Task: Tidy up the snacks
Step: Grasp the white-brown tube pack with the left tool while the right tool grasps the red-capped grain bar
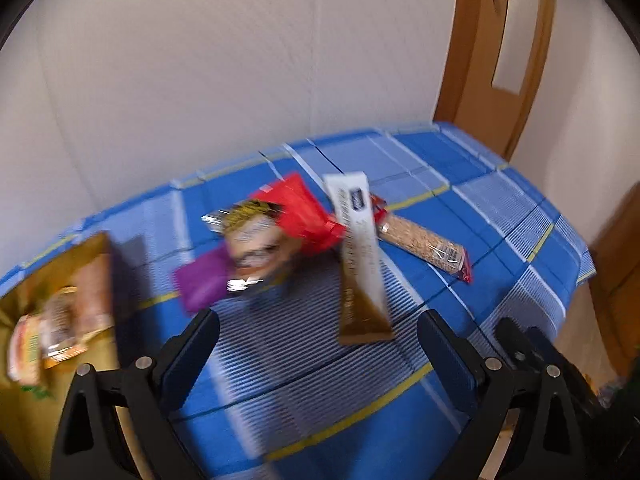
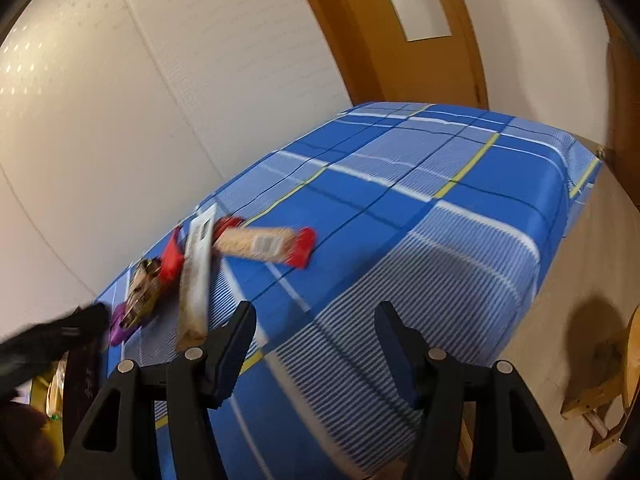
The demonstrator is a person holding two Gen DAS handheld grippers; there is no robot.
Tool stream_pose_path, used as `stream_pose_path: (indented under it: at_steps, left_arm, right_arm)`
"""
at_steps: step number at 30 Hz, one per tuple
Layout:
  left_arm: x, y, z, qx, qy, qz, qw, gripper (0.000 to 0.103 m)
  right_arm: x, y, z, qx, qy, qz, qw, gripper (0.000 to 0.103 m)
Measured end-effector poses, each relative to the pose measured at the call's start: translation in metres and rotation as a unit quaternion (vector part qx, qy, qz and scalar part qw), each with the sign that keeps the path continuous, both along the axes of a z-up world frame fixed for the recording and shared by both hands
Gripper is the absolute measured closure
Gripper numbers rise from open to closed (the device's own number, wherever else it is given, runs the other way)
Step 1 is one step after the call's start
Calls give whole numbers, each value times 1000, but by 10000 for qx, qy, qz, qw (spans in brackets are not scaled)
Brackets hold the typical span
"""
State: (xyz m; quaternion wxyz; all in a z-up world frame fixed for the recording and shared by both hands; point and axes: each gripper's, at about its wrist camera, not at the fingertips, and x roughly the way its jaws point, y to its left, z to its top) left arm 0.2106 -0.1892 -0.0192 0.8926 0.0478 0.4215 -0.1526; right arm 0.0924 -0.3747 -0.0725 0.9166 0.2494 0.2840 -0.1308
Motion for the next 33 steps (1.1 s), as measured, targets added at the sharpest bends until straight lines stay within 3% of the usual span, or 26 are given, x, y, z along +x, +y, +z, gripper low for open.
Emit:
stream_pose_path:
  at_steps: [4, 6, 8, 9, 10, 11, 12, 19, 22, 24, 26, 28, 29, 32, 33]
  left_arm:
    - [18, -29, -18, 186, 66, -89, 9998, 16]
    - [27, -38, -28, 270, 165, -138, 9994, 31]
    - [33, -40, -40, 204, 318, -156, 9992, 37]
    - [35, -40, -45, 151, 386, -184, 9990, 47]
    - [33, -38, -47, 150, 315, -190, 9992, 49]
    - [30, -38, -47, 151, 240, -207, 9994, 63]
    - [26, -36, -48, 158, 197, -257, 9994, 66]
    - [-22, -12, -53, 119, -219, -545, 9982, 66]
    - [-34, -3, -52, 84, -194, -519, 9984, 61]
    - [-31, -1, -47, -43, -235, -444, 9987, 33]
    - [-26, -4, -40, 40, -501, -286, 9983, 27]
    - [-15, -11, -37, 67, -554, -330, 9979, 27]
    - [-11, -13, -38, 87, -508, -366, 9980, 32]
    - [4, -20, -47, 75, -165, -439, 9989, 66]
    - [6, -18, -51, -19, -59, -452, 9990, 69]
  right_arm:
    - [-9, -16, 3, 154, -120, -212, 9996, 40]
    - [-11, -23, 4, 219, -174, -292, 9992, 40]
    - [-12, -26, 5, 277, -206, -337, 9988, 40]
    - [-12, -27, 5, 289, -206, -354, 9987, 40]
    - [-12, -28, 5, 297, -209, -373, 9986, 40]
    - [-12, -28, 5, 303, -217, -381, 9986, 40]
    - [-11, -27, 5, 303, -225, -373, 9986, 40]
    - [-10, -22, 8, 218, -283, -280, 9990, 40]
    - [-11, -23, 7, 210, -300, -292, 9989, 40]
    - [-11, -24, 7, 224, -297, -300, 9989, 40]
    - [-10, -24, 6, 231, -276, -299, 9989, 40]
    - [-9, -24, 5, 218, -269, -275, 9990, 40]
    - [-8, -23, 6, 185, -262, -253, 9992, 40]
    - [-4, -21, 7, 78, -246, -162, 9995, 40]
    - [-2, -21, 8, 54, -249, -111, 9996, 40]
